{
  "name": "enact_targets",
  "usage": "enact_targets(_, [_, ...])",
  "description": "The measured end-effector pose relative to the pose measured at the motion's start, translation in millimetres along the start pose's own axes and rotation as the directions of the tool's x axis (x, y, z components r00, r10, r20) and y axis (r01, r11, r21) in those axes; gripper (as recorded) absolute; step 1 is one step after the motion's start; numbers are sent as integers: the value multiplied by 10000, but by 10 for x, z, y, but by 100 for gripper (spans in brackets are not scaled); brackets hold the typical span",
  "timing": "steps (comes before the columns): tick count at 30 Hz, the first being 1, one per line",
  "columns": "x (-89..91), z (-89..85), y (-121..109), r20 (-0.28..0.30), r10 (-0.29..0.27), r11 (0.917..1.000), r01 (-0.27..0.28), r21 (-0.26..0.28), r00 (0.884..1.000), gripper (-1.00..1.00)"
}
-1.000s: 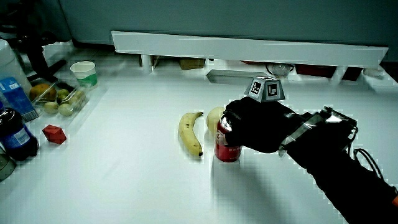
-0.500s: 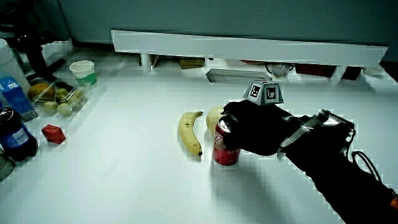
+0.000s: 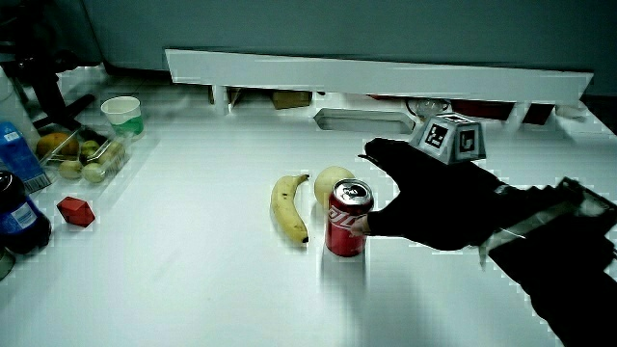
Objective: Place cola
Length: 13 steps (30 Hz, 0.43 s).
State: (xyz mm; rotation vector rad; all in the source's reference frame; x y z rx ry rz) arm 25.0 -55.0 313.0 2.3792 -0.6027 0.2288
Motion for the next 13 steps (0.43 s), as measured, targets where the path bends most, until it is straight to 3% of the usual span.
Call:
enact_targets(1, [137,-252,117,206,-237,9922,210,1226,9995,-100])
enact_targets(6, [75,-210,-274,829,-98,9902,-19,1397,9965,-100])
enact_targets(7, [14,-140,-370,870,612,9928,-696,973,9943,-100])
enact_targets(8, [11,-134,-402,556,777,9949,-811,602,9954,-100])
enact_targets(10, [-53,-97,-490,823,1302,9912,-1317,130,9881,-100])
enact_targets(11, [-34,-158,-502,1010,940,9955,-927,-178,9904,-100])
enact_targets(12, [-32,-179,-538,1286,1046,9945,-1037,-132,9862,-100])
enact_targets(13, [-36,-196,-584,1249,1008,9943,-956,-468,9870,-100])
